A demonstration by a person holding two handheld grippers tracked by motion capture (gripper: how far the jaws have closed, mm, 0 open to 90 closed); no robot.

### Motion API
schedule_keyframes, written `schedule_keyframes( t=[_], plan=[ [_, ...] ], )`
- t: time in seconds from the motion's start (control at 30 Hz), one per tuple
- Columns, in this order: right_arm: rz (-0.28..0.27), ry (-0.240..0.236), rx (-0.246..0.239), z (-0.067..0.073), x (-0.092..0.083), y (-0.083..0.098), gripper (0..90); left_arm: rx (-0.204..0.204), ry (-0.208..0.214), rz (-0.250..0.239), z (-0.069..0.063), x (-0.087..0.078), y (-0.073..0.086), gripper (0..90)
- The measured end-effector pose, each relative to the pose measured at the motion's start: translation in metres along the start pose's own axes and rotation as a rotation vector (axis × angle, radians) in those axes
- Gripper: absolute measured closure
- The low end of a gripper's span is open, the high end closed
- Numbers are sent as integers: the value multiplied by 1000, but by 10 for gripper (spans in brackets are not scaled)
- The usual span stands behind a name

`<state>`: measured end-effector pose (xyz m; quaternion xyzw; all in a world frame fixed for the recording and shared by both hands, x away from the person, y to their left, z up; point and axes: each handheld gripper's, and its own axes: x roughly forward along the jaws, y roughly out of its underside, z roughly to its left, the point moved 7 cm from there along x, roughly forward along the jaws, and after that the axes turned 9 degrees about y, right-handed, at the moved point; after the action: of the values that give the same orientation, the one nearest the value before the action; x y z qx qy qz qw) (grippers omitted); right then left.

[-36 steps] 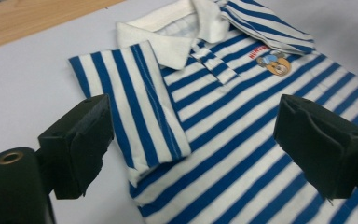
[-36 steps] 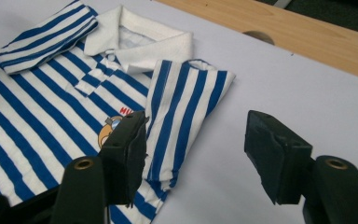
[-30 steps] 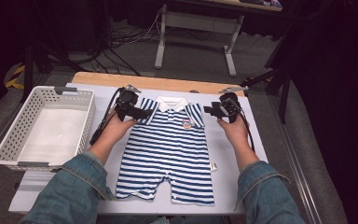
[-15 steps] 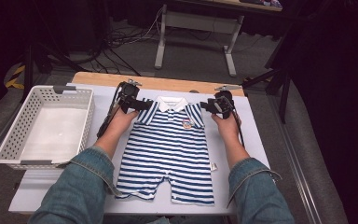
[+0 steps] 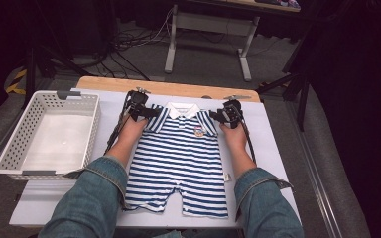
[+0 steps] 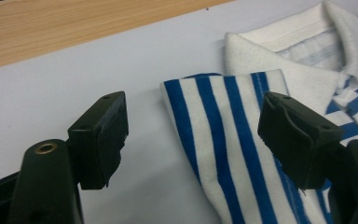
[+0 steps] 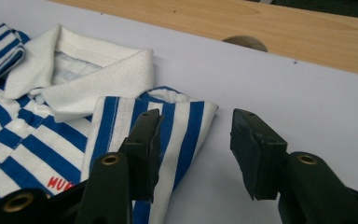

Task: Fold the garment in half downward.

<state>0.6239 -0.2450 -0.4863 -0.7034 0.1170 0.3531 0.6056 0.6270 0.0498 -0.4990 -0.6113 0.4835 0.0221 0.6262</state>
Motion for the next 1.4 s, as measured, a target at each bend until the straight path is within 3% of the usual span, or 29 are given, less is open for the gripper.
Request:
schedule_keyframes(
  t=[0.23,0.37,0.43,0.47,0.53,0.6,0.67,0.7,0.8,0.9,0.97,1.23,1.4],
  plan=[
    [18,18,1,-2,11,7,593,-26,-29,5,10,6,5,332],
    [14,21,-2,-1,12,6,644,2,-45,6,8,9,4,380],
    [14,2,-9,3,12,6,752,8,-41,6,5,10,3,461],
    [14,2,-9,3,12,6,752,14,-36,9,4,10,3,461],
    [15,-2,-18,5,12,6,801,26,-20,11,1,11,3,545],
    [16,-10,-27,7,11,5,880,29,19,22,-4,11,3,708],
    [20,-13,-30,7,9,5,891,53,-16,41,-8,9,1,848],
    [19,-18,-27,7,7,4,893,67,-29,45,-10,8,0,864],
    [4,-39,-15,7,-2,-1,894,70,-36,41,-12,2,-2,872],
    [-9,-46,-37,8,-13,-5,895,62,-23,36,-16,-5,-3,873],
    [-17,-58,-49,10,-21,-7,895,79,-21,18,-20,-12,-5,872],
    [-109,-117,-94,21,-63,-14,895,74,38,-112,-43,-53,-12,874],
    [-155,-158,-113,29,-89,-9,896,101,62,-151,-59,-78,-8,874]
  ],
)
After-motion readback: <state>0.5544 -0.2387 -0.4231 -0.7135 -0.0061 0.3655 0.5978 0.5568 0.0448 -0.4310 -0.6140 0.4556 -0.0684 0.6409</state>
